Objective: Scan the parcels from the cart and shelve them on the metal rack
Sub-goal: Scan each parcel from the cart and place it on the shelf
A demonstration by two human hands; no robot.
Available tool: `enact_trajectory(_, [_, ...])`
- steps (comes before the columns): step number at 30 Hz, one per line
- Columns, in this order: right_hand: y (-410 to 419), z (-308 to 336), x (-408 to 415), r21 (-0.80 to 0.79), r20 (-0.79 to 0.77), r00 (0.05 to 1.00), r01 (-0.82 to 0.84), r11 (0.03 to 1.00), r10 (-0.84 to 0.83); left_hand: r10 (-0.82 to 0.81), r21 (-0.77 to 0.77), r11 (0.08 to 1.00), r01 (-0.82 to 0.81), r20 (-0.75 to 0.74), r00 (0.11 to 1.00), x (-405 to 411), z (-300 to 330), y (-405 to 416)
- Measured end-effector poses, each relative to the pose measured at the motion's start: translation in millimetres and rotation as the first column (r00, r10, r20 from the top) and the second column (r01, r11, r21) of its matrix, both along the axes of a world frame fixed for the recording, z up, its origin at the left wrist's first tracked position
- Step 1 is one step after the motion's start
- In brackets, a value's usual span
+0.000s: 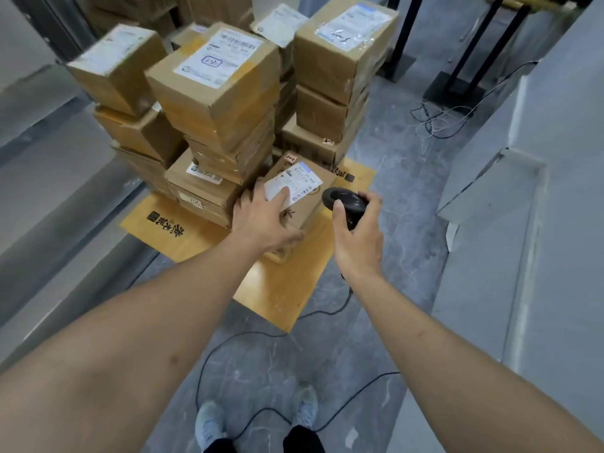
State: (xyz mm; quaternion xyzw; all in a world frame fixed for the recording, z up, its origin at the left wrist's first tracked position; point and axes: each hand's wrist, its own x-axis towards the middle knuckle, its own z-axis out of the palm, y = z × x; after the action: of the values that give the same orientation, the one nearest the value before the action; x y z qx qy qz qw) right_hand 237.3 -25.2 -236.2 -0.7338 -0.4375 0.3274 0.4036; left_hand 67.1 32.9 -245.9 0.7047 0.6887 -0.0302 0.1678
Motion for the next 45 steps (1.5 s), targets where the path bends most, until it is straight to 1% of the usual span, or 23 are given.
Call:
enact_trajectory(3, [-4,-2,4,-0.002,-0.005,0.999,-0.033,0.999,0.033,0.059,-0.023,0.998,-0.06,-0.011,0.998,0,3,-4])
enact_trajectory(6, [-10,1,2,-0.002,0.002,0.997,-0.072,0.997,0.072,0.059,-0.029,0.998,-0.058,0.017,0.998,0,9,-18])
enact_trajectory(11, [-30,13,2,0.035,0.028,0.996,-0.086,0.996,0.085,-0.017,0.047,0.999,0.017,0.005,1.0,-6,22,-45])
enact_trajectory(18, [-73,46,-10,0.086,0.096,0.994,-0.067,0.994,0.059,-0.155,0.165,0.972,0.168,-0.091,0.984,-32,51,-87])
enact_trajectory(22, [-104,68,-30,0.113,0.162,0.981,-0.128,0.985,0.109,-0.179,0.225,0.954,0.197,-0.1,0.979,-54,71,-119])
enact_trajectory(27, [-137,92,-62,0.164,0.201,0.971,-0.163,0.973,0.129,-0.193,0.249,0.942,0.223,-0.141,0.971,-93,96,-156])
enact_trajectory(37, [-174,136,-144,0.264,0.233,0.948,-0.275,0.924,0.215,-0.046,0.387,0.914,0.12,-0.196,0.98,-187,147,-213])
enact_trajectory(45, [-193,162,-204,0.28,0.267,0.912,-0.384,0.88,0.313,0.09,0.437,0.899,0.02,-0.229,0.969,-251,170,-241])
